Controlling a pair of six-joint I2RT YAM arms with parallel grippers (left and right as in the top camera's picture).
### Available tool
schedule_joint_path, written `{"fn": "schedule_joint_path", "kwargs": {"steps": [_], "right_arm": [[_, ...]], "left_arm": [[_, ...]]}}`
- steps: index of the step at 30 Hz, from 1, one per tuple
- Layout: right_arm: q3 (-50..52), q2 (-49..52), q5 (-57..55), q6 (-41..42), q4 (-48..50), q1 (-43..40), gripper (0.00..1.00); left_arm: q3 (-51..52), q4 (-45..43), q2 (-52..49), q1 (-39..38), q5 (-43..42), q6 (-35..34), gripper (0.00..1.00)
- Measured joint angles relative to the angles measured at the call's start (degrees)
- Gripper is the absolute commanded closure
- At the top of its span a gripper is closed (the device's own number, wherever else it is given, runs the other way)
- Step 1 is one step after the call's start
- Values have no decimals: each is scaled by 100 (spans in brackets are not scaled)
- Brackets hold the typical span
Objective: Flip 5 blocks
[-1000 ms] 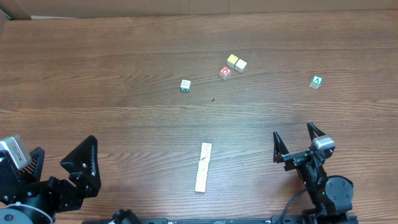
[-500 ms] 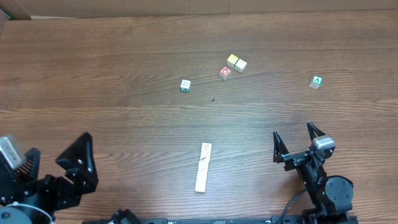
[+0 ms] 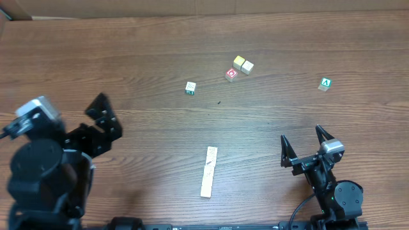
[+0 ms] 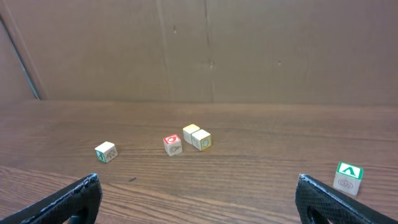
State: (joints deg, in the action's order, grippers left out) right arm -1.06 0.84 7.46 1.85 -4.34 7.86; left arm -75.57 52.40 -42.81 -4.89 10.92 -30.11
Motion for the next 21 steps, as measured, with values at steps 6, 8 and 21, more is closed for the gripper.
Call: {"fn": "schedule_joint_path", "kwargs": {"steps": [6,8,21], "right_arm": [[0,0,0,2,0,0,0],[0,0,0,0,2,0,0],[0,0,2,0,-2,0,0]], "left_arm": [[2570,-2081,1425,201,-1038,291,0],[3392,-2723,1919,223,-1193,286,0],[6946,-5049,3960,501,-1364,179,0]]}}
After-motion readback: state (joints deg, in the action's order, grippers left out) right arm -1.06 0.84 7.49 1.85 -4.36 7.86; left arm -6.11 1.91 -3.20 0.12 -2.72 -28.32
